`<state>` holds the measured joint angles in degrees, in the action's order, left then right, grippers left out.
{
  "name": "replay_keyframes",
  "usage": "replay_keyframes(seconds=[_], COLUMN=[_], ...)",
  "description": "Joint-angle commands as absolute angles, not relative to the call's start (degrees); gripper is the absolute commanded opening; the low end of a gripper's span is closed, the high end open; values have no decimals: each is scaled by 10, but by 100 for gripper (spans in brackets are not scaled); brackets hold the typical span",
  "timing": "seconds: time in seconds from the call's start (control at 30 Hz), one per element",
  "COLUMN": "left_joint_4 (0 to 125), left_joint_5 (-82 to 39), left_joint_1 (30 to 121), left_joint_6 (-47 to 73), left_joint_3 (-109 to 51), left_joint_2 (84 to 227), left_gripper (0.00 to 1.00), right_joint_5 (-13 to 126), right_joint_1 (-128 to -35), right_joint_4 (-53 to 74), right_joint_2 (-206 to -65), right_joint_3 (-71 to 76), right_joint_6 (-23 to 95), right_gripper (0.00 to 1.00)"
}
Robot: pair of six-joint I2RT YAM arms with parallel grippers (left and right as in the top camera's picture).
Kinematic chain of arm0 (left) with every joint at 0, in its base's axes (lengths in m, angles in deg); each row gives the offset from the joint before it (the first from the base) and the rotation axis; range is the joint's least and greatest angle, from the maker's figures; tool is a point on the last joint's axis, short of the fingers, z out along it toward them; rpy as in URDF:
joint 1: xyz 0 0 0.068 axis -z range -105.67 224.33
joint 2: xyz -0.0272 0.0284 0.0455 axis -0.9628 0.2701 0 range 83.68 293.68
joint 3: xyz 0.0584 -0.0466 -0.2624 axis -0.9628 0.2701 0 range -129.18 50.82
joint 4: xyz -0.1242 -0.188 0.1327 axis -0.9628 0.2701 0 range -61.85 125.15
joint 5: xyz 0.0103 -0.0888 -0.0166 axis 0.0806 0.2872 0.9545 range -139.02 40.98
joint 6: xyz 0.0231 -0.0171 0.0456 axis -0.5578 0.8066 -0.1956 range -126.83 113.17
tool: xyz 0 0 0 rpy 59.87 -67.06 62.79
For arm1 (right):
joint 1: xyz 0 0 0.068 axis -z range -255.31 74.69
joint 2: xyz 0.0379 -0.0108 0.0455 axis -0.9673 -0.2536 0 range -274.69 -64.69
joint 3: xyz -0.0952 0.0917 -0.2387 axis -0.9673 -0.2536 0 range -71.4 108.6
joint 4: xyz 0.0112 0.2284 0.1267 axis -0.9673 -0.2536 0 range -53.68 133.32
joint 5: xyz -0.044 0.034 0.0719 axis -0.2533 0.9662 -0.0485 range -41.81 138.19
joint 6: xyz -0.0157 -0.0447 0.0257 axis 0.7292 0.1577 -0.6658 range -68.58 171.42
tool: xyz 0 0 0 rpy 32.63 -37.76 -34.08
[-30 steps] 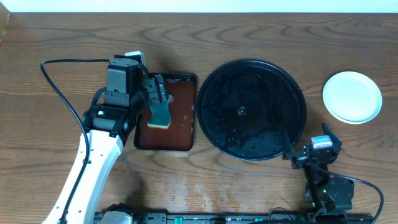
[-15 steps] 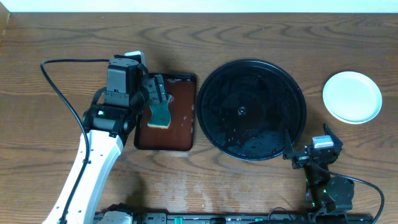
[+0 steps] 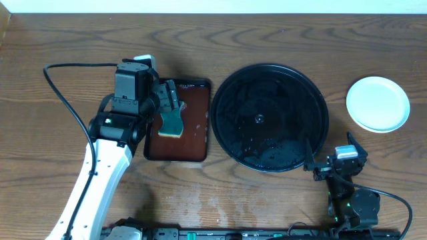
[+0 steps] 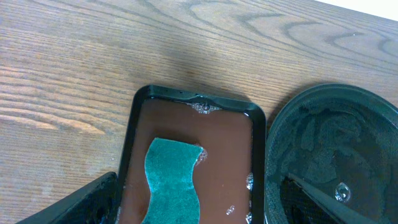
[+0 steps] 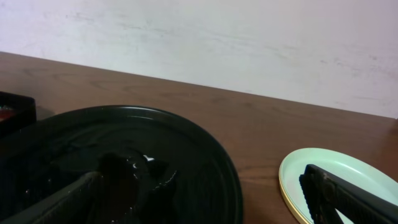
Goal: Clean dirty plates on tray and stack at the side
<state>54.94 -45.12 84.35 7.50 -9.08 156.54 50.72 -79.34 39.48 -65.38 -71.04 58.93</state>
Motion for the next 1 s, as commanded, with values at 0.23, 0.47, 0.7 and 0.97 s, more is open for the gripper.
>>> replay_keyframes(seconds=[0.23, 0.47, 0.7, 0.97], left_joint_4=[550, 558, 561, 557], left_joint_5=[-460, -468, -471, -471], left_joint_1=[844, 844, 827, 782], left_joint_6=[69, 67, 67, 68], left_joint_3=[-102, -87, -4, 206], left_joint_2=[1567, 1538, 1410, 1126], left_gripper=[83, 83, 83, 83], right_joint_5=[500, 500, 500, 500], right_joint_1=[-800, -800, -800, -800], right_joint_4=[392, 392, 392, 392], right_joint_2=[-650, -650, -650, -650], right_joint_3=[-711, -711, -711, -711], right_joint_6=[579, 579, 579, 579], right_gripper=[99, 99, 99, 99])
